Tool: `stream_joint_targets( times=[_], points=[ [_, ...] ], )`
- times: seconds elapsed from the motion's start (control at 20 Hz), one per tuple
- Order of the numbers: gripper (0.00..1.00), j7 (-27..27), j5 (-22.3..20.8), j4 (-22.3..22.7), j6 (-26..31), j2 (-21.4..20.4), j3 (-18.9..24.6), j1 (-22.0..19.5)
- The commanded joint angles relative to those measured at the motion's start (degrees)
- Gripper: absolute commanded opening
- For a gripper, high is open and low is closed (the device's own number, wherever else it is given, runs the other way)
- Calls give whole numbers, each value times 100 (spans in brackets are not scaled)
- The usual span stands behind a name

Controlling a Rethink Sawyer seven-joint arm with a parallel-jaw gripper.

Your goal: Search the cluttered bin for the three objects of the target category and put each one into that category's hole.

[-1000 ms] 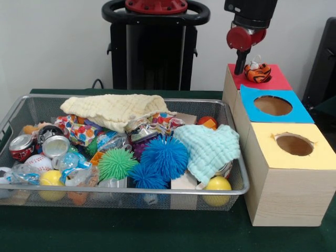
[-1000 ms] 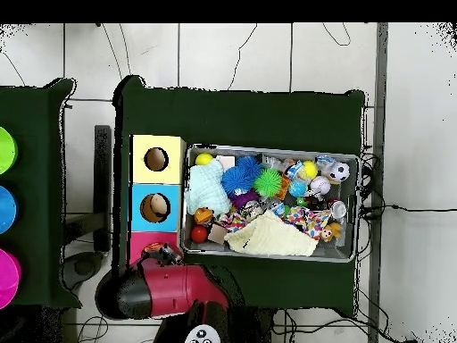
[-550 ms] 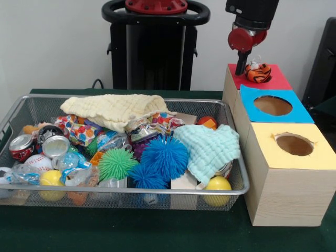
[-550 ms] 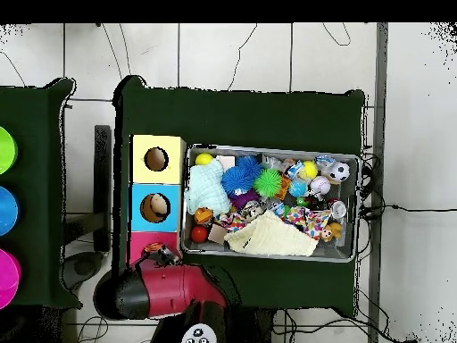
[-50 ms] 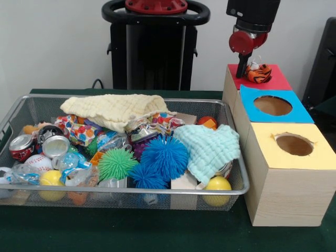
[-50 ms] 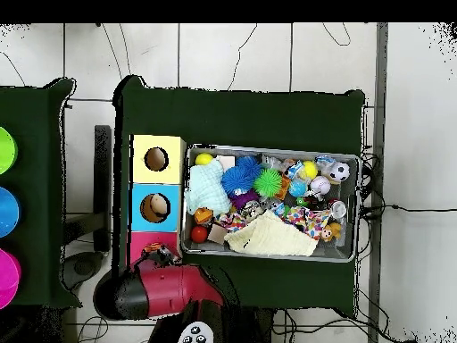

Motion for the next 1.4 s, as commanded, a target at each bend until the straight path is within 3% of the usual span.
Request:
stream_joint_targets(
  times=[0.05, 0.25, 1.4],
  points=[
    [0, 1153, -210, -372, -434, 393, 161, 32],
    [0, 1240, -161, -449, -554, 549, 123, 140],
    [0, 1322, -31, -455, -409, 495, -22, 396]
  ],
)
